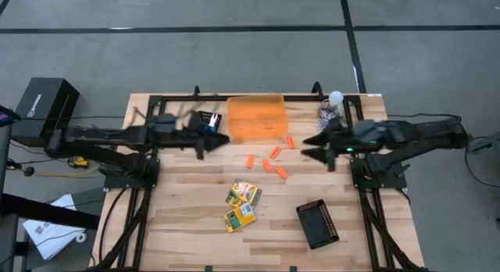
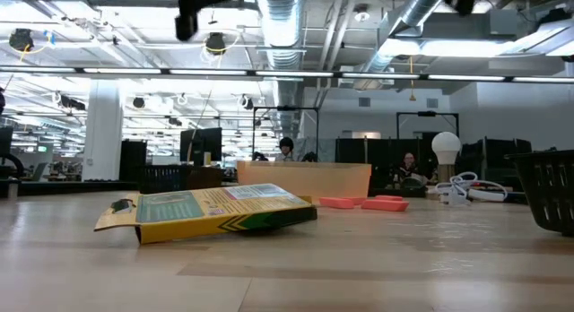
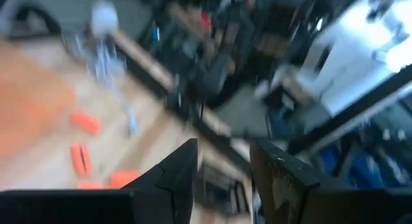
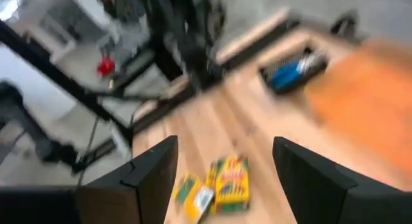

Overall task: Pick & Place School Supplies
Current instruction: Put the yellow crayon box into the orange bin

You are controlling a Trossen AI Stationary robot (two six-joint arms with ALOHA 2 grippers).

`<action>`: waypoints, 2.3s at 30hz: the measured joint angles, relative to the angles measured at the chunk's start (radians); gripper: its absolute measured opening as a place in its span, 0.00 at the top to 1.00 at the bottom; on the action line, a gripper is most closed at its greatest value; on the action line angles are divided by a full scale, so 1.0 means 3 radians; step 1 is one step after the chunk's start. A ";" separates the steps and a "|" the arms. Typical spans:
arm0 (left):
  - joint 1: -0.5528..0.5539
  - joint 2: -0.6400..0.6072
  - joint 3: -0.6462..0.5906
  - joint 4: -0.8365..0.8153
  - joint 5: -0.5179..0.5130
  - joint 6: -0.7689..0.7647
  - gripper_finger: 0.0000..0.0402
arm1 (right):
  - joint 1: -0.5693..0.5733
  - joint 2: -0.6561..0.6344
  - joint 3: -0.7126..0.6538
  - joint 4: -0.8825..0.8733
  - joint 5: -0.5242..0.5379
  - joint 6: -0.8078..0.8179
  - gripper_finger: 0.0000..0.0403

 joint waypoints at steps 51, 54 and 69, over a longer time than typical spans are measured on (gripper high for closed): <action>-0.0037 -0.0978 -0.0001 -0.0348 0.0561 0.0577 0.67 | 0.0039 0.3575 -0.0129 0.2714 -0.1912 0.1747 0.39; -0.0037 -0.0978 -0.0001 -0.0357 0.0561 0.0576 0.67 | 0.0036 0.3575 -0.0129 0.2684 -0.1911 0.1749 0.39; -0.0037 -0.0978 -0.0001 -0.0359 0.0561 0.0592 0.67 | 0.0024 0.3575 -0.0129 0.2579 -0.1877 0.1818 0.39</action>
